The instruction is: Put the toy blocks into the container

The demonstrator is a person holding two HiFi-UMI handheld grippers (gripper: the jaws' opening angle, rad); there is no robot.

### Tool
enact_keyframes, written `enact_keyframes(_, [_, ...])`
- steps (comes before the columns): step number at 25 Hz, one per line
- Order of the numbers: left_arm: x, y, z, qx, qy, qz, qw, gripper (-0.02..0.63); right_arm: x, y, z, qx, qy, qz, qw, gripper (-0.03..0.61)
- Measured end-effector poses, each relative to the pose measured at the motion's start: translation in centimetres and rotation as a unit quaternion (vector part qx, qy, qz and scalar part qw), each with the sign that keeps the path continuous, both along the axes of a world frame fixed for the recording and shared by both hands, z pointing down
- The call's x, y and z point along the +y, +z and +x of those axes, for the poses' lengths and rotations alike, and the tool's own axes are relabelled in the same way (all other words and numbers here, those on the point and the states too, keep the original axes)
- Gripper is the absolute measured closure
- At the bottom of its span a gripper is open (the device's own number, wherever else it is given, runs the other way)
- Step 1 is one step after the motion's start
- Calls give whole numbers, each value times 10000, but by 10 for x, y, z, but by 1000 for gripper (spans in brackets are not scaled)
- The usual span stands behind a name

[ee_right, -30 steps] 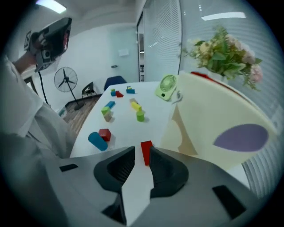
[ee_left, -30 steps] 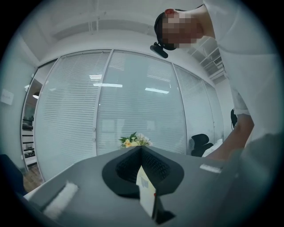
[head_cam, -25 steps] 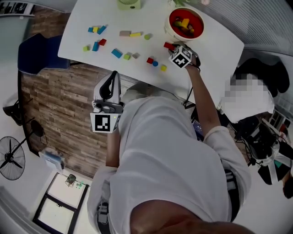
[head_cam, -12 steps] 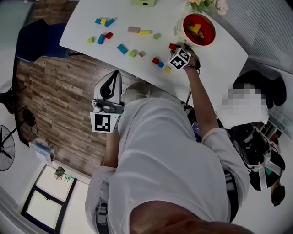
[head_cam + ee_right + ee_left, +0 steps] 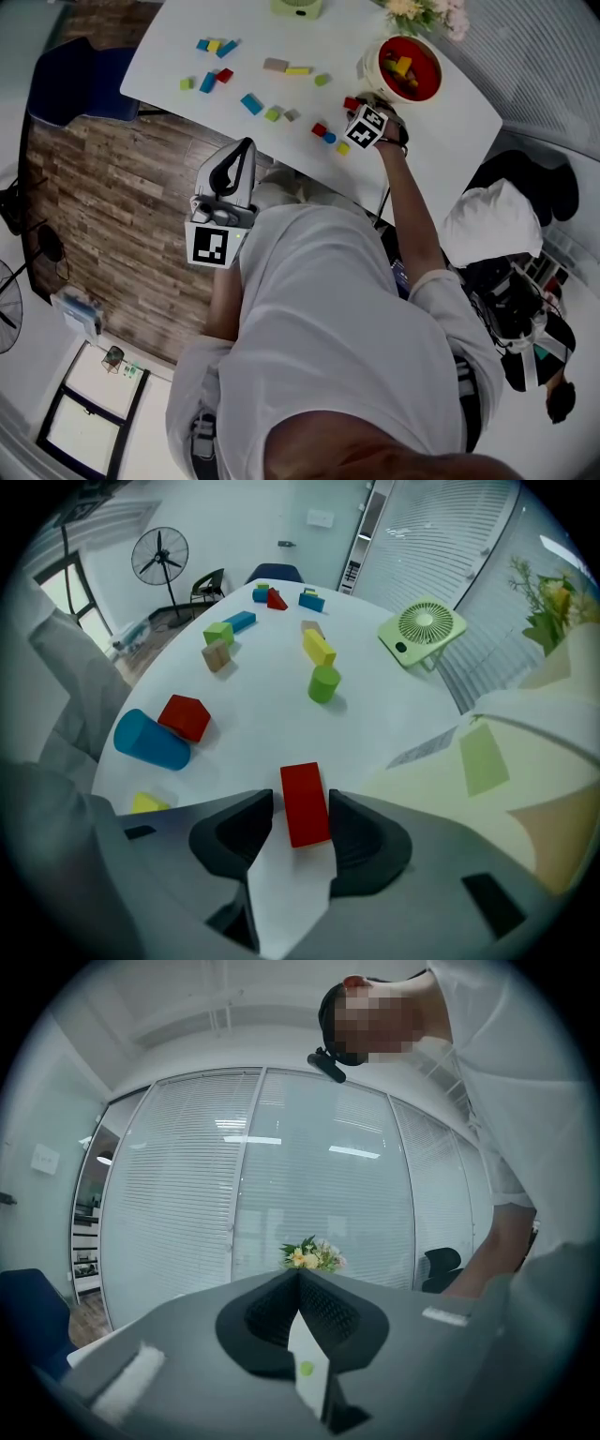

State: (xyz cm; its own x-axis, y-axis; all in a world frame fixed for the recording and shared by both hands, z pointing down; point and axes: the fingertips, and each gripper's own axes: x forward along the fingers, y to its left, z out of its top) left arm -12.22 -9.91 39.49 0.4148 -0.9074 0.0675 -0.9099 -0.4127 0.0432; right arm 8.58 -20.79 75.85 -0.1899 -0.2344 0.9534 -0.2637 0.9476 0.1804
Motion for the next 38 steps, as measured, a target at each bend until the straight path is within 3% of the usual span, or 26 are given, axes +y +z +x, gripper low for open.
enact_keyframes(3, [1,1,-1,29,1,2,10000,618,5,2,1,-124,197,-294,9993,442])
enact_keyframes(9, [5,3,-2,61,13,-34,10000,618,8,-2,1,-433,777,-596,9943,445])
enact_keyframes(12, [4,3,-2,29,85,-9,10000,618,13,-8,3,-881,1189,-752,9861,445])
enact_keyframes(14, [1,2,0,19,156,27,9999,618,17,-15,4,-1410,1608,-865,9730,445])
enact_keyframes(16, [-4,3,5,11,274,68,9996,618,17,-29,5,-2146,2109,-980,9486,445])
enact_keyframes(19, [-12,1,19,25,551,152,9984,618,16,-59,13,-3322,2806,-1021,8947,446])
enact_keyframes(23, [-24,-6,41,17,979,256,9949,618,18,-106,30,-4434,3302,-739,8300,445])
enact_keyframes(25, [-30,-9,53,31,1190,322,9924,618,18,-136,44,-5008,3515,-489,7895,445])
enact_keyframes(28, [-37,-14,71,80,1488,433,9879,618,17,-187,73,-5829,3785,-14,7190,445])
enact_keyframes(30, [-40,-16,82,117,1658,465,9850,618,12,-217,95,-6120,3860,373,6893,446])
enact_keyframes(31, [-42,-17,86,137,1733,479,9836,618,8,-230,104,-6160,3859,573,6844,446])
enact_keyframes(33, [-43,-18,92,186,1852,490,9813,618,-2,-249,118,-6057,3794,954,6929,446])
enact_keyframes(35, [-43,-18,94,226,1931,469,9798,618,-16,-256,126,-5724,3709,1240,7207,446])
enact_keyframes(38, [-43,-18,91,277,1967,469,9790,618,-41,-249,129,-4922,3564,1432,7812,446])
